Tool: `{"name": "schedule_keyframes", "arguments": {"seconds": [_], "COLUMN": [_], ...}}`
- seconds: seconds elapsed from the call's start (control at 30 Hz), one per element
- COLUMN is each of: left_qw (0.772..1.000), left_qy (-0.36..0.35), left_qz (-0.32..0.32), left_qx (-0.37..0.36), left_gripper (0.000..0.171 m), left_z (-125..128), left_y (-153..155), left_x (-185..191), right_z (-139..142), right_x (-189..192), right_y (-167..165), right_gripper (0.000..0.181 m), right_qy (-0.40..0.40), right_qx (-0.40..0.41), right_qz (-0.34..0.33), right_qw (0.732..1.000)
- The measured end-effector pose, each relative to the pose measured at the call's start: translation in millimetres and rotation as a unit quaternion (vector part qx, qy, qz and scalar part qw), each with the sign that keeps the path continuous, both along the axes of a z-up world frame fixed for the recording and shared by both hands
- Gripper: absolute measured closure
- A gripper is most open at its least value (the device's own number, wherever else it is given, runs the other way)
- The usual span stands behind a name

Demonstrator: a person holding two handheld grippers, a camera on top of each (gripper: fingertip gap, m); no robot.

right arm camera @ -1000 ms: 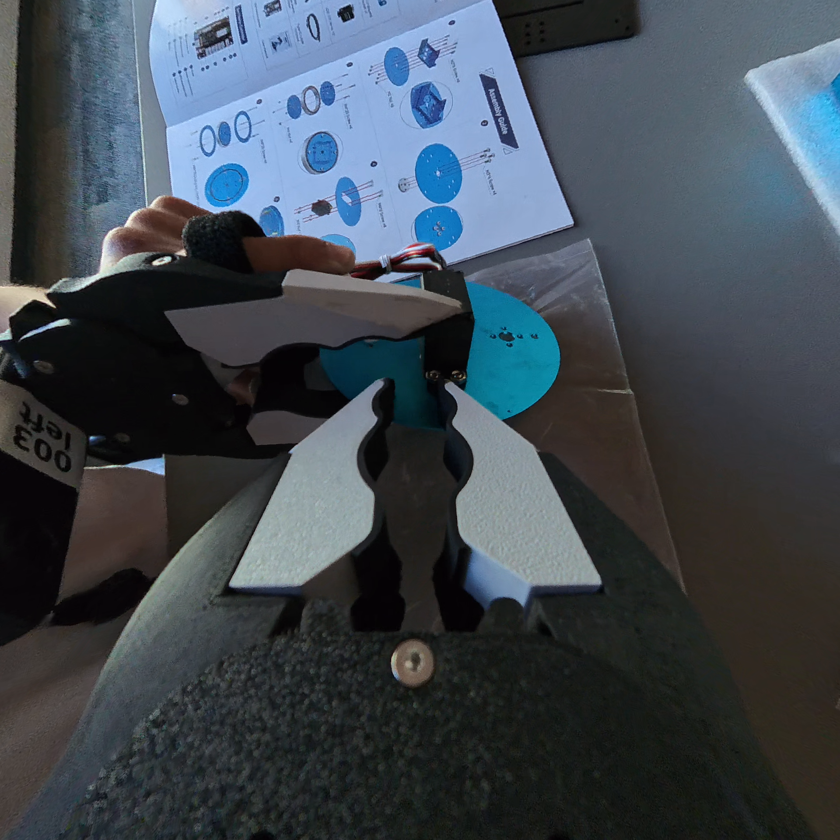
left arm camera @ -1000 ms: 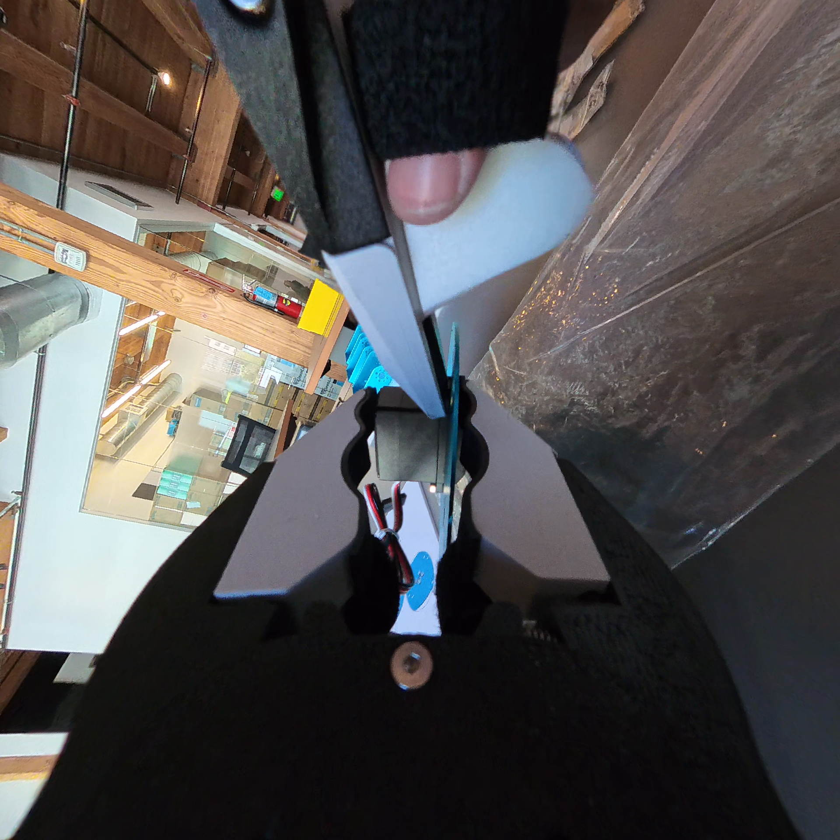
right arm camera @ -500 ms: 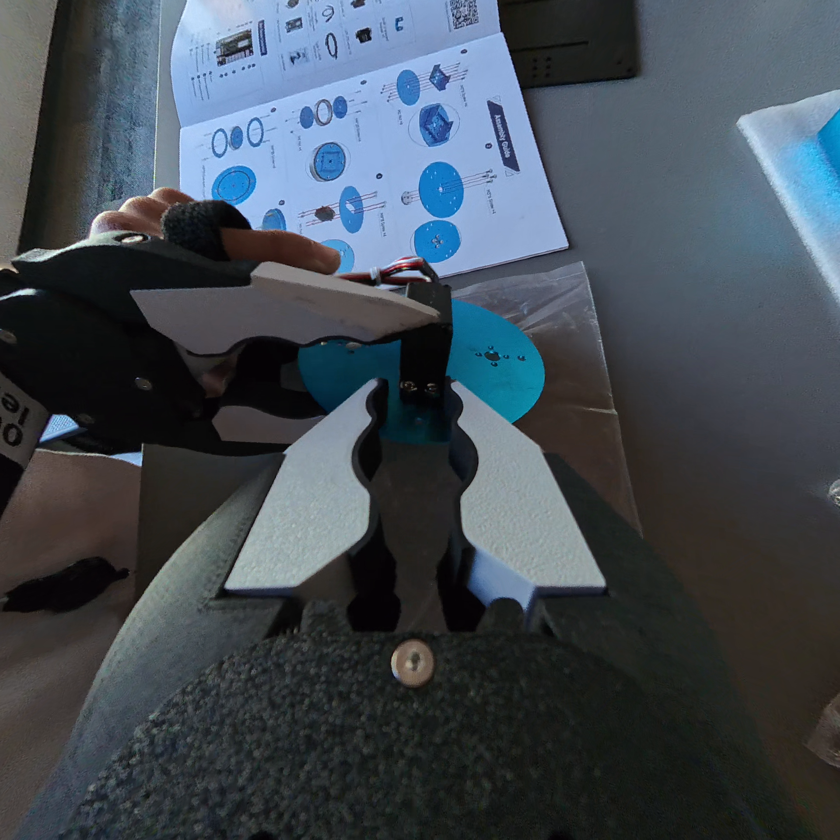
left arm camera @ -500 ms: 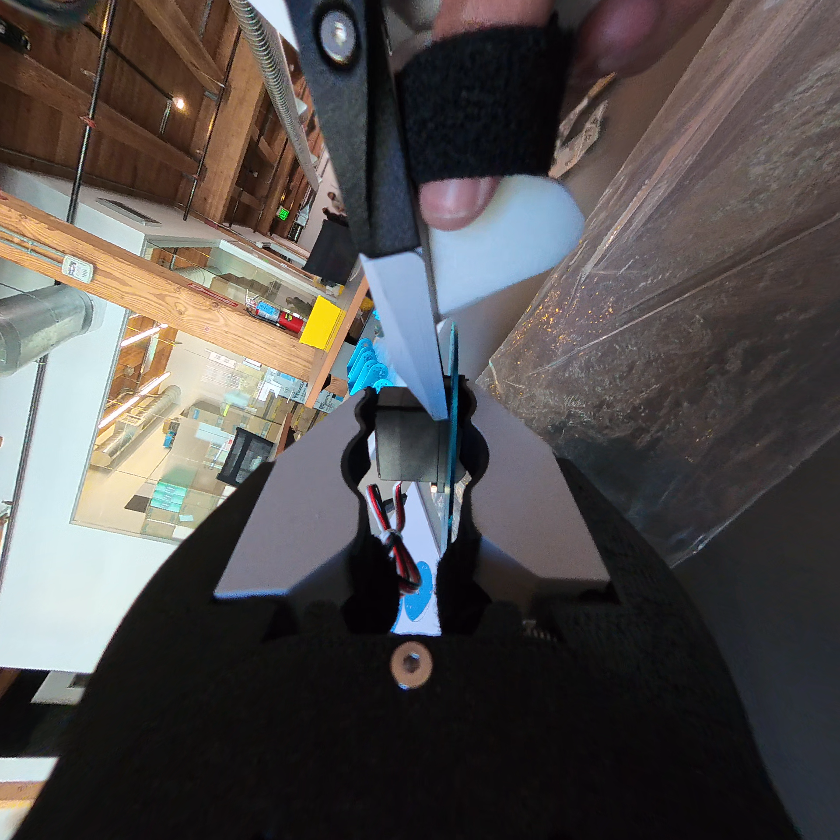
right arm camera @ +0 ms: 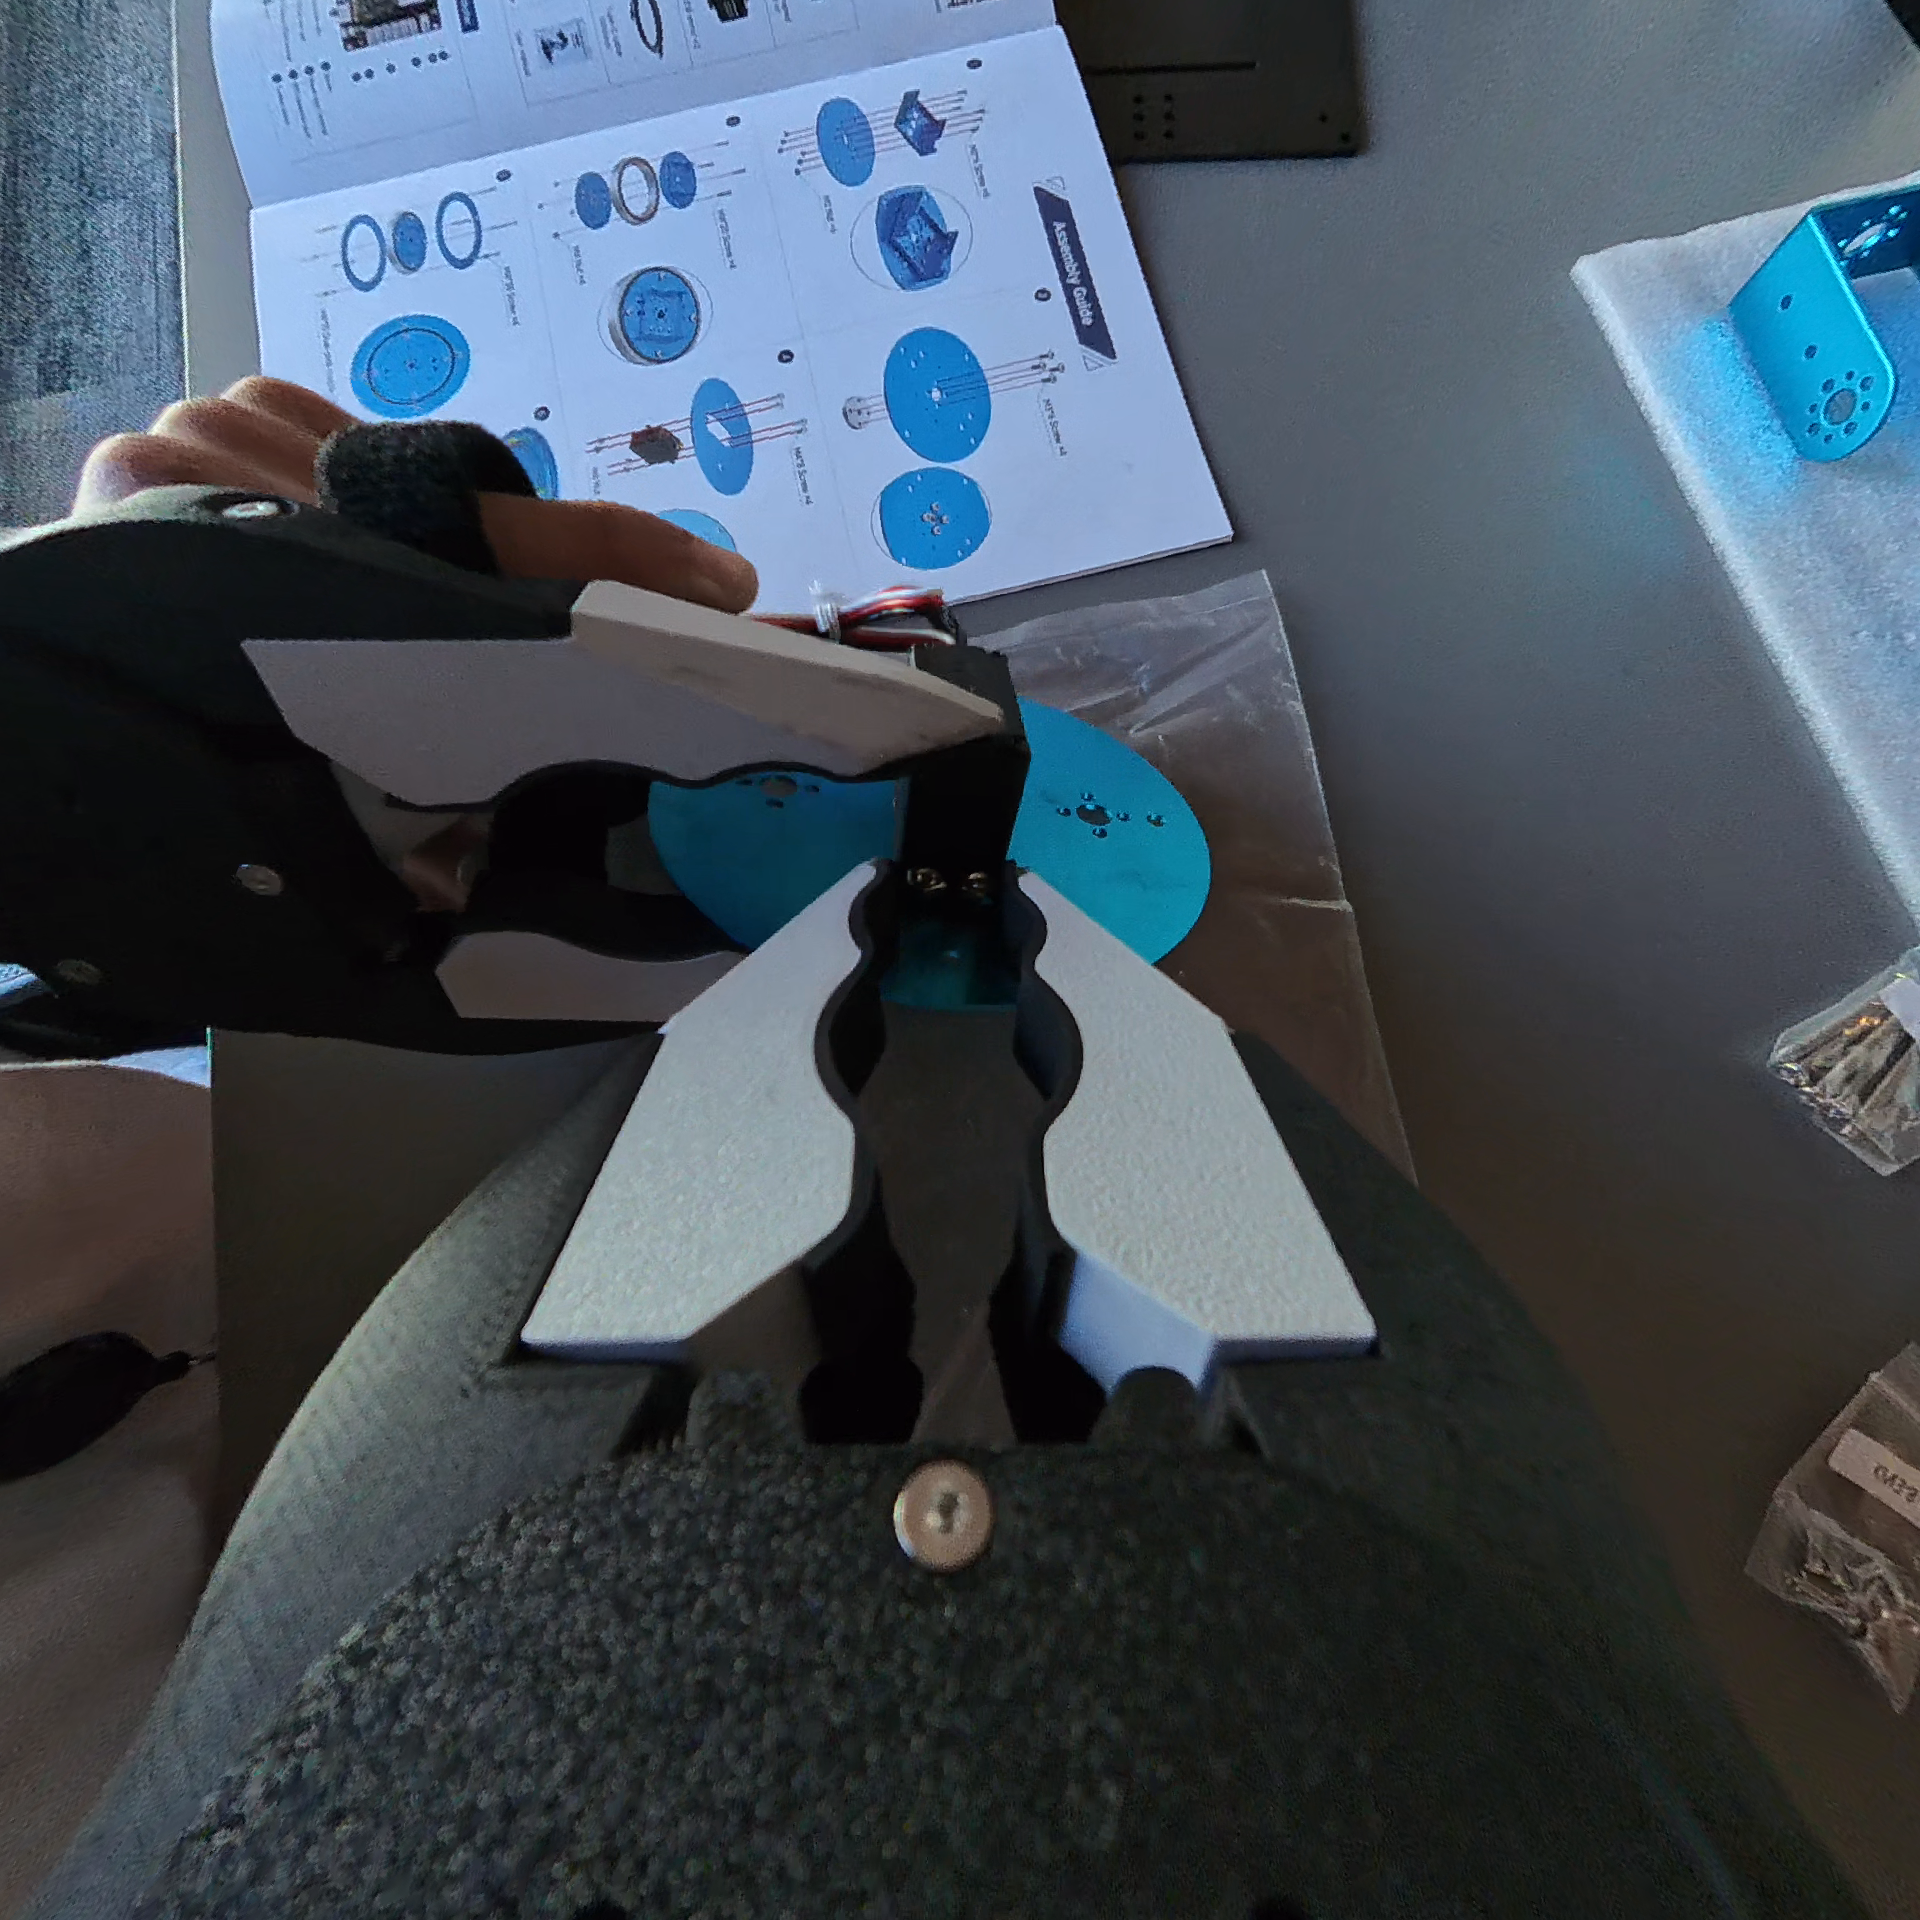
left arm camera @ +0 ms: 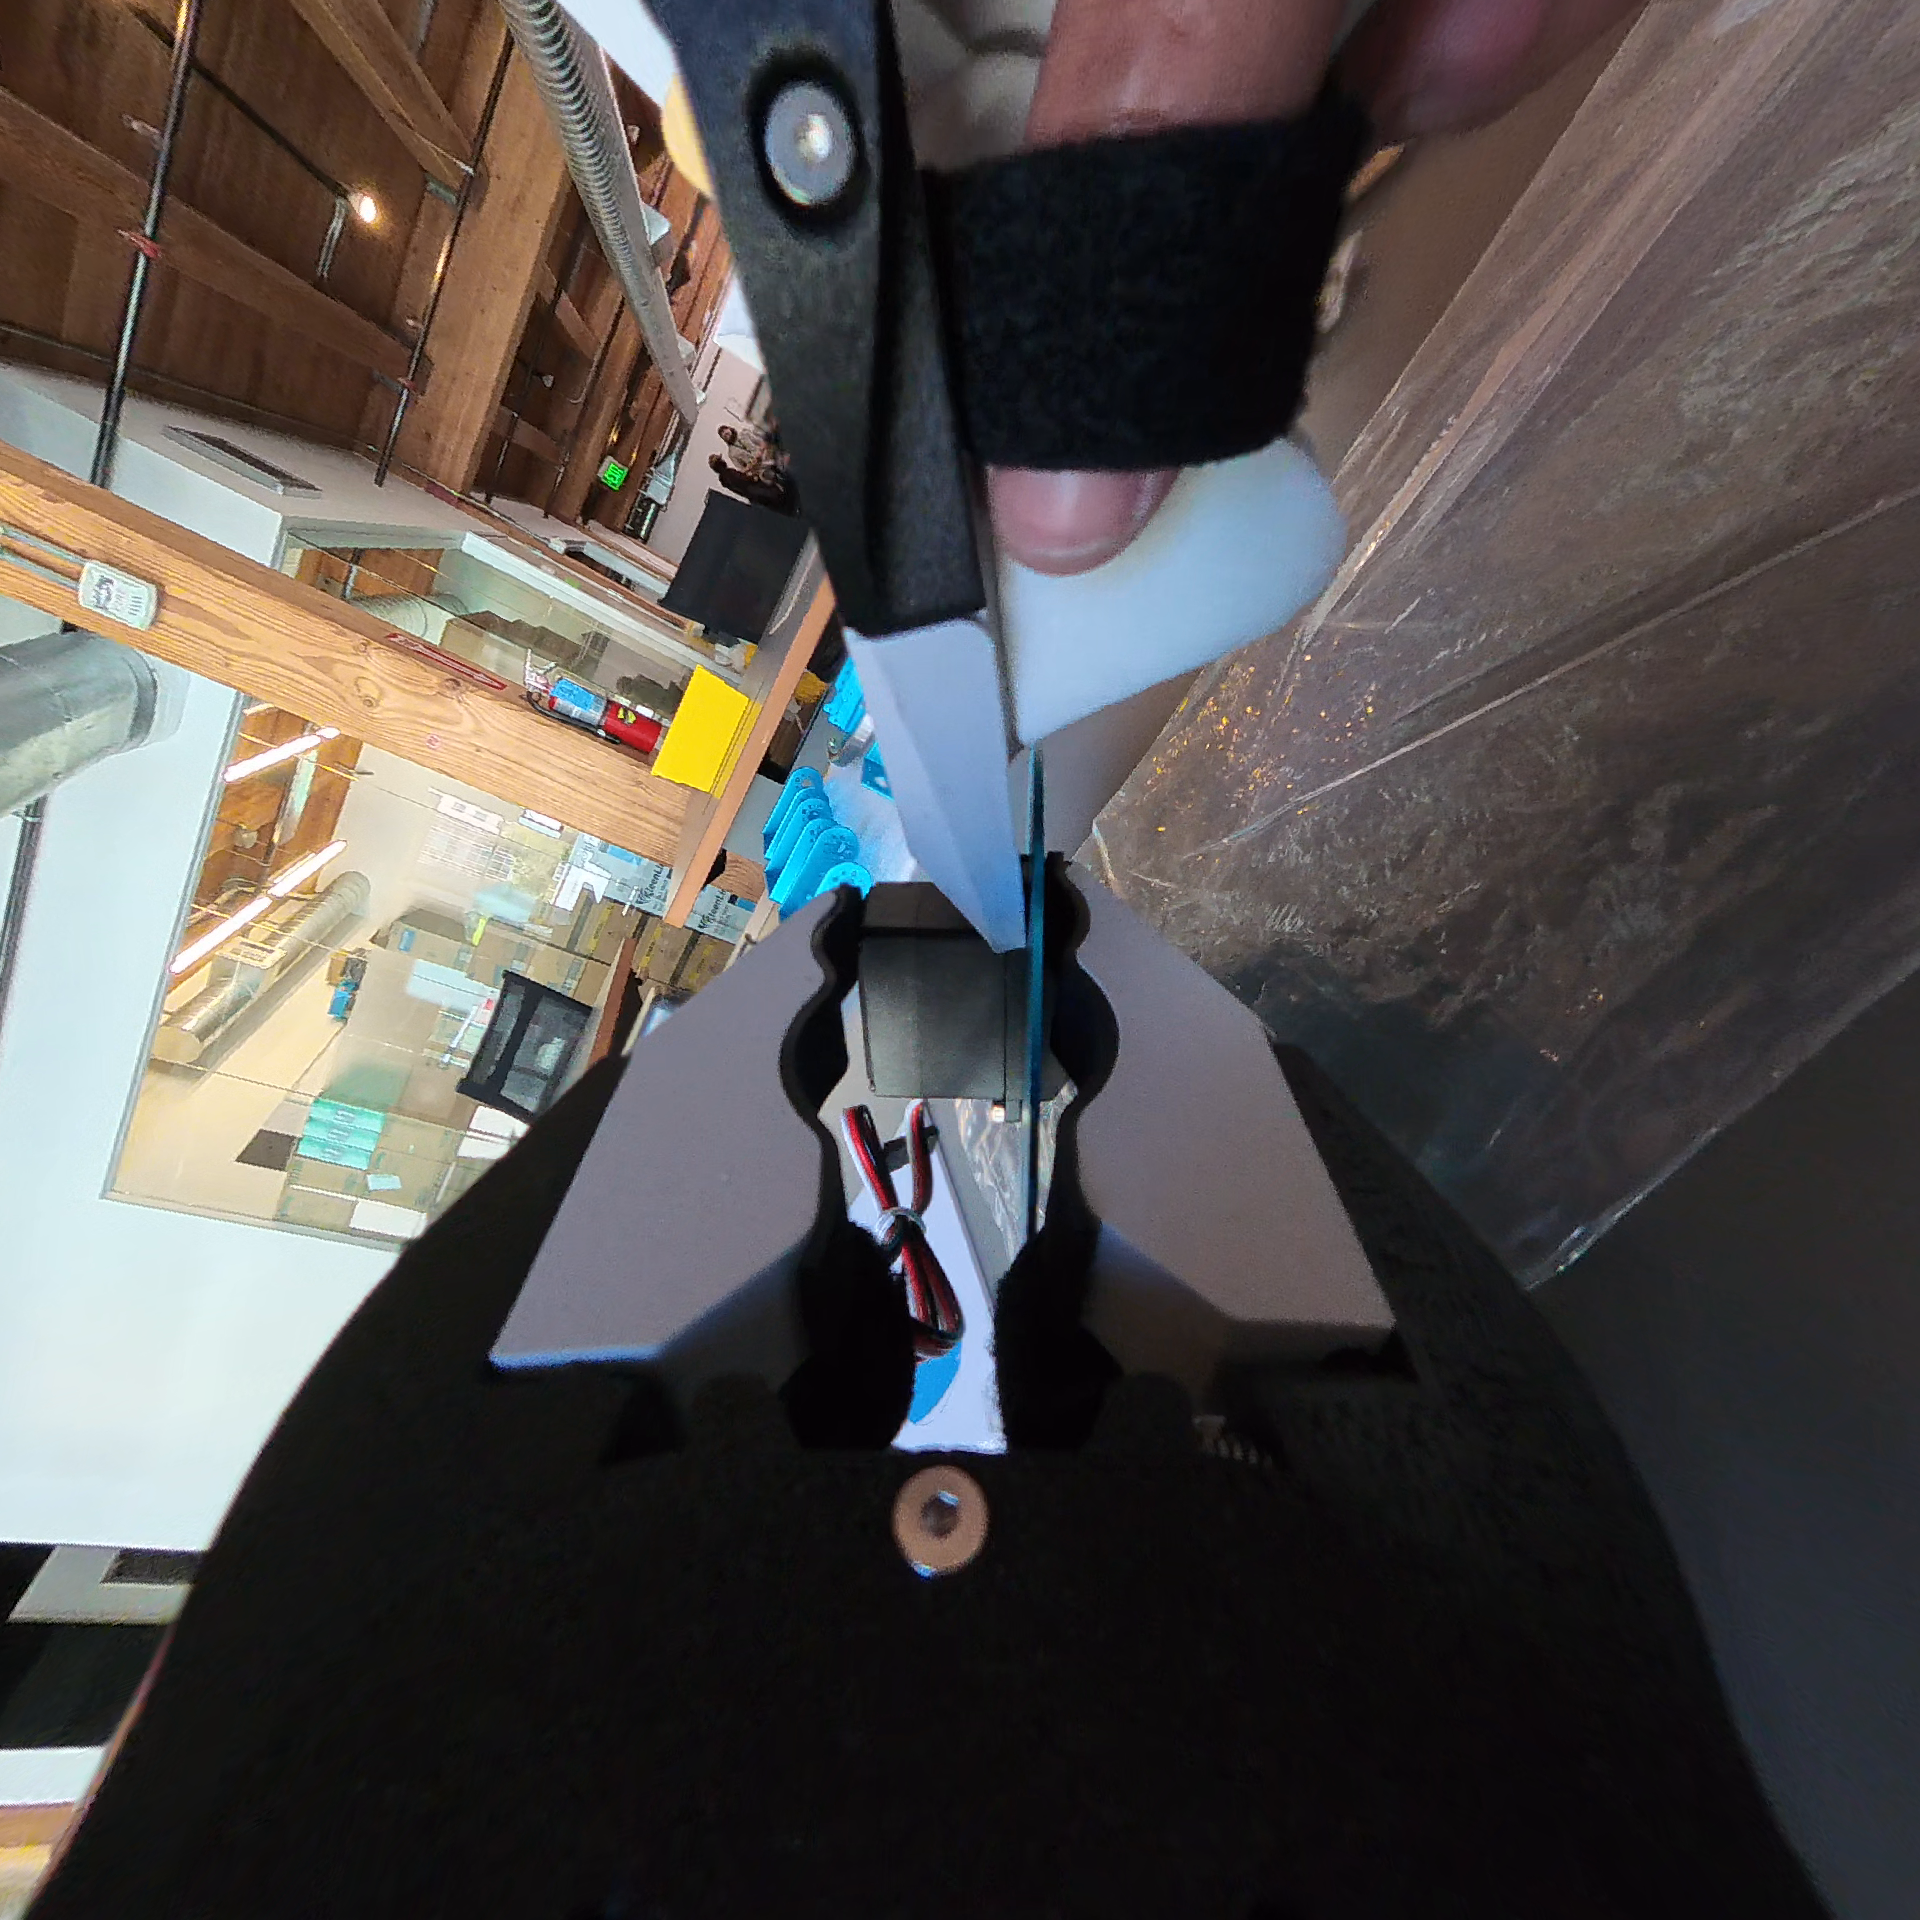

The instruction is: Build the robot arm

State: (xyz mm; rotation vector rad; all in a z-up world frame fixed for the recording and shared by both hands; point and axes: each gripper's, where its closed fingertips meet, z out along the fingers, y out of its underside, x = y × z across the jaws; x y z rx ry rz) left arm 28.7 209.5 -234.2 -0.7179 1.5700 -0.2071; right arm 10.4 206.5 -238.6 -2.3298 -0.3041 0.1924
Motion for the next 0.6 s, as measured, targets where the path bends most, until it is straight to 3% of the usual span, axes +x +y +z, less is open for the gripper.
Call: {"name": "schedule_keyframes", "arguments": {"seconds": [0.2, 0.23, 0.27, 0.47, 0.6], "left_qw": [1.0, 1.0, 0.999, 0.999, 0.999], "left_qy": [0.009, 0.011, 0.014, -0.001, -0.003], "left_qz": [0.006, 0.015, 0.027, 0.026, 0.029], "left_qx": [0.004, 0.008, 0.015, 0.027, 0.035], "left_gripper": [0.136, 0.137, 0.136, 0.136, 0.136], "left_z": [-2.5, -2.8, -3.2, 3.4, 5.4], "left_y": [4.1, 8.0, 14.2, 16.1, 13.8], "left_x": [-0.2, -0.6, -1.0, -3.7, -3.0], "right_z": [-1.1, 0.6, 5.7, 16.3, 7.9], "right_x": [-0.4, -0.7, -7.3, -6.1, -10.0], "right_y": [-1.3, -2.0, -4.2, -0.1, 2.6], "right_gripper": [0.162, 0.164, 0.177, 0.166, 0.162], "right_qy": [0.019, 0.023, 0.044, 0.045, 0.042], "right_qx": [-0.007, -0.006, -0.001, 0.023, 0.016], "right_qz": [0.001, 0.003, 0.021, 0.013, 0.013], "right_qw": [1.0, 1.0, 0.999, 0.999, 0.999]}}
